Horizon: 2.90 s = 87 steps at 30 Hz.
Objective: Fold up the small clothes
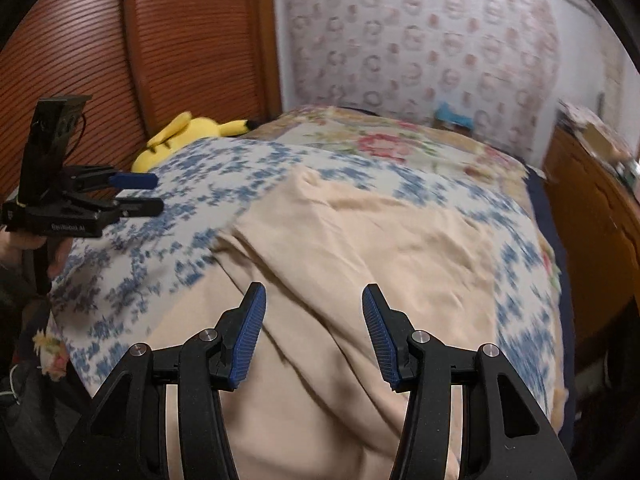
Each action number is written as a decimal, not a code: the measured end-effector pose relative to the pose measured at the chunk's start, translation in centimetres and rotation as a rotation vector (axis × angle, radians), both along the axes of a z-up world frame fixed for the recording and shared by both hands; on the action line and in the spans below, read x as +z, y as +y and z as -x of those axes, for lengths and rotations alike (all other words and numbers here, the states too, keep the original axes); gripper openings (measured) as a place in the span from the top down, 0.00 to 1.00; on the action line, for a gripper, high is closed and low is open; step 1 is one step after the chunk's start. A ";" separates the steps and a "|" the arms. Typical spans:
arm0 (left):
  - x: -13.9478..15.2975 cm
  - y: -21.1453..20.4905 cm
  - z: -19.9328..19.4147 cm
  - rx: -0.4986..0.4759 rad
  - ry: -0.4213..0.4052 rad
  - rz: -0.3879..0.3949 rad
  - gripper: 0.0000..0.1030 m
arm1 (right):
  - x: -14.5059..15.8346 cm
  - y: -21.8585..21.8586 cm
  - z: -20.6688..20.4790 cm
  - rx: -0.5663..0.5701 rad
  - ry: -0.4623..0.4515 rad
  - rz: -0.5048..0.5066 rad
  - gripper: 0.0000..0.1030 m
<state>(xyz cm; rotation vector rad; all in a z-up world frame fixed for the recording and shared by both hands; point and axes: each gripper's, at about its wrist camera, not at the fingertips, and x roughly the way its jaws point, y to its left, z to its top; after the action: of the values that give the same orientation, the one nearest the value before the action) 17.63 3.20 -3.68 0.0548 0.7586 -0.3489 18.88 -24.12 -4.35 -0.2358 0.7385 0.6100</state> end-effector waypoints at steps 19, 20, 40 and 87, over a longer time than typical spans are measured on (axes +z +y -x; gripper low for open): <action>-2.5 3.7 -1.4 0.021 0.044 0.037 0.41 | -5.5 11.7 -5.1 0.218 0.149 0.151 0.50; -2.6 3.7 -1.4 0.019 0.047 0.039 0.41 | -5.7 11.7 -5.3 0.216 0.154 0.156 0.50; -2.5 0.2 -1.8 -0.067 0.063 0.043 0.41 | 3.4 -1.5 -11.3 -0.059 -0.021 -0.041 0.96; -1.8 -6.7 6.4 -0.148 0.039 0.009 0.41 | -3.6 -8.5 6.3 -0.161 0.083 0.076 0.68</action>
<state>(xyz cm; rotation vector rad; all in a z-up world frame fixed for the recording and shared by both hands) 11.25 -3.53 -5.47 0.0960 0.7934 -0.4951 12.53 -32.59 -7.96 -0.2196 0.8531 0.4408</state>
